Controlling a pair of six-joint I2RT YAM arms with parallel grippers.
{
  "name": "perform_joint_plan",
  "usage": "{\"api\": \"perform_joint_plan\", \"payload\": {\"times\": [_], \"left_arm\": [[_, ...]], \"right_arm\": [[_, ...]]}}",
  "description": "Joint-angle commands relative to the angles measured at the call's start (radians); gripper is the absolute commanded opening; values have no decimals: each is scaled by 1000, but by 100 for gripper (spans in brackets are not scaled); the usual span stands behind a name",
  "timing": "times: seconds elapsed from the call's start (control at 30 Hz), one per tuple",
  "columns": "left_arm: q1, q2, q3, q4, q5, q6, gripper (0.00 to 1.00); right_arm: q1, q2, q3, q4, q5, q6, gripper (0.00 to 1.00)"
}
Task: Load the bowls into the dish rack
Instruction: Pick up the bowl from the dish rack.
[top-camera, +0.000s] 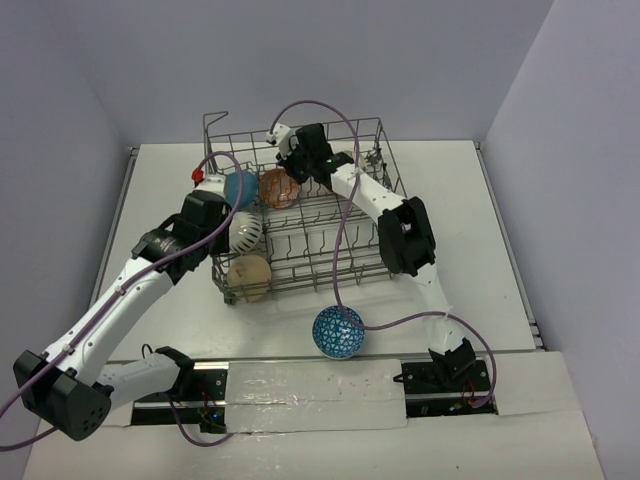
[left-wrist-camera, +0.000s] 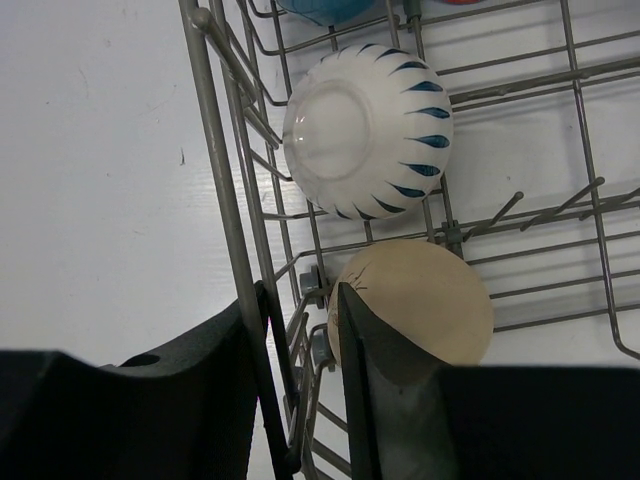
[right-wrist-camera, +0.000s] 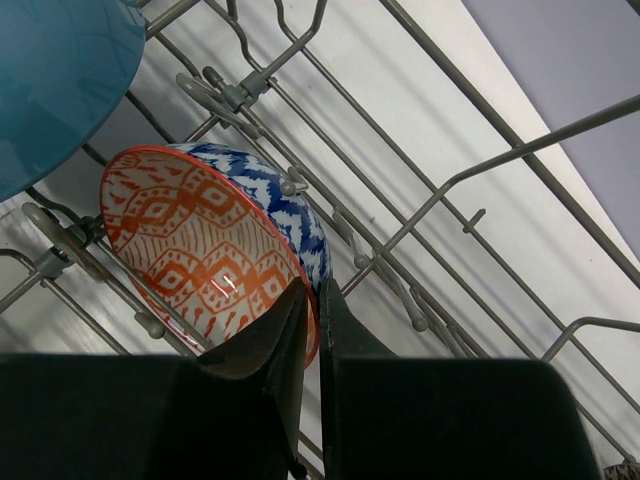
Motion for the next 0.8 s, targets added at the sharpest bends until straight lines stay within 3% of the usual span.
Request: {"api": "perform_joint_plan", "payload": {"times": [0.0, 0.37, 0.77], "left_arm": [[-16, 42, -18, 73, 11, -44, 39], [-7, 124, 8, 131, -83, -72, 45], [47, 158, -26, 214, 4, -93, 44]], "right_arm": [[-13, -131, -81, 41, 24, 18, 0], [39, -311, -276, 217, 141, 28, 0], [45, -283, -238, 236, 185, 32, 0]]}}
